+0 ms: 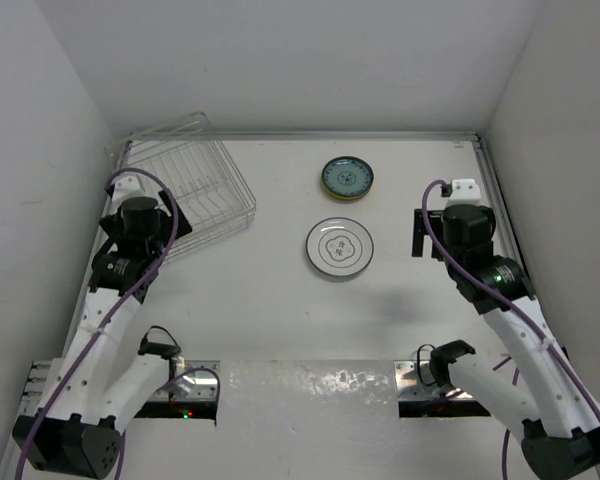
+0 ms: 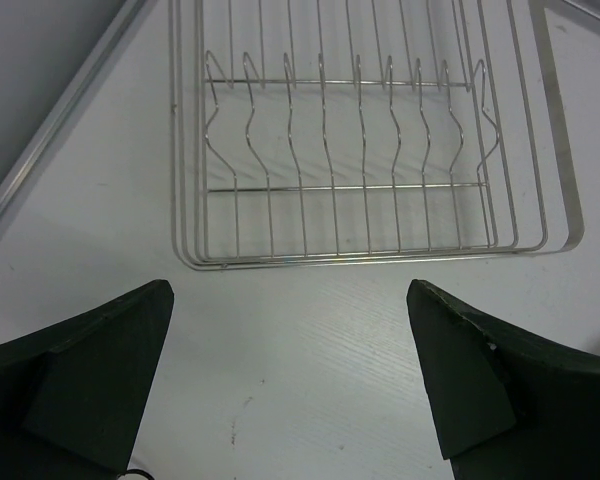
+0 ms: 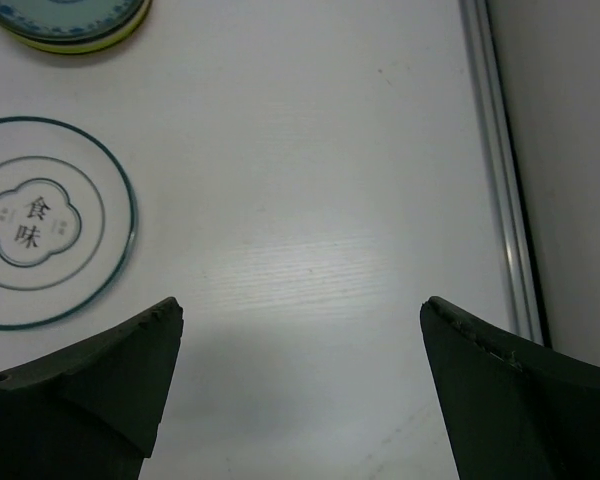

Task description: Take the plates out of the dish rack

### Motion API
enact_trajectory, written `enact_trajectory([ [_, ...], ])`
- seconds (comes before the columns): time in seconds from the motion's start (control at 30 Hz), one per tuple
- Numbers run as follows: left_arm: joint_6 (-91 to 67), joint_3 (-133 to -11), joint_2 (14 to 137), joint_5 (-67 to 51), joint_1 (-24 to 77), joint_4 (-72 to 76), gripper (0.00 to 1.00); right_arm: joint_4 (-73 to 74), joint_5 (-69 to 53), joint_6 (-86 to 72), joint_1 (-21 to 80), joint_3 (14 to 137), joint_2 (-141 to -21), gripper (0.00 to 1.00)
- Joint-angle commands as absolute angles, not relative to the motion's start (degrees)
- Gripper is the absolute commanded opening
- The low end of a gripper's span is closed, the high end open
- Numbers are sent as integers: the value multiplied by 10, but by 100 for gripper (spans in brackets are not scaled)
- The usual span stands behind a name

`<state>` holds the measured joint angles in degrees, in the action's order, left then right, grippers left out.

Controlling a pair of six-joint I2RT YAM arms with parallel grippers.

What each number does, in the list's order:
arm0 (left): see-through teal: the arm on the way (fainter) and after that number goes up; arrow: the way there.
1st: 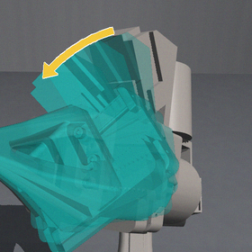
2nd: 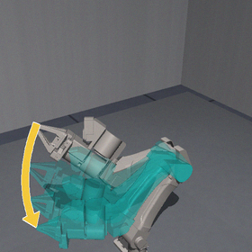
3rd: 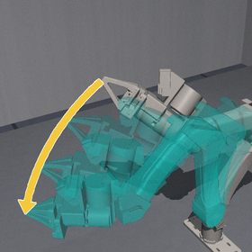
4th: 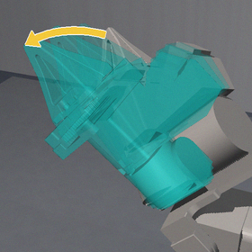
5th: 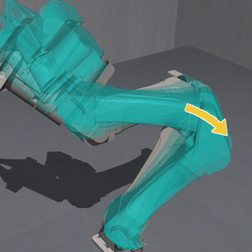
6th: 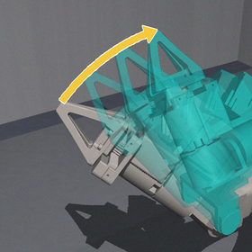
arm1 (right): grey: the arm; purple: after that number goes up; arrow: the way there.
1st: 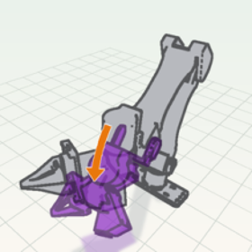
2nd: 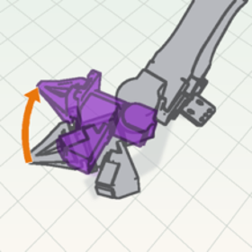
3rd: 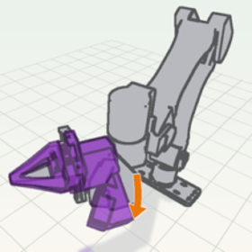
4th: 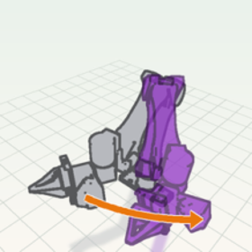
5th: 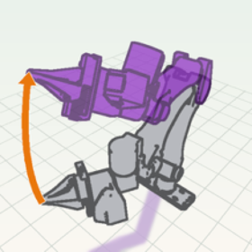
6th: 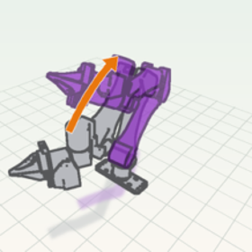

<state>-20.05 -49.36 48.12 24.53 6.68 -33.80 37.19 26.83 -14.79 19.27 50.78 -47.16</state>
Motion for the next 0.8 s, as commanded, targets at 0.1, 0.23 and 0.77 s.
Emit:
enact_trajectory([
  [0.1, -210, -487, 416, 272, 64, -341, 100, 446, 295, -128, 192, 511, -374, 99],
  [0.23, -212, -471, 374, 272, 64, -331, 100, 453, 269, -128, 195, 488, -310, 99],
  [0.77, -213, -459, 361, 229, 66, -317, 100, 453, 257, -128, 194, 463, -275, 99],
])
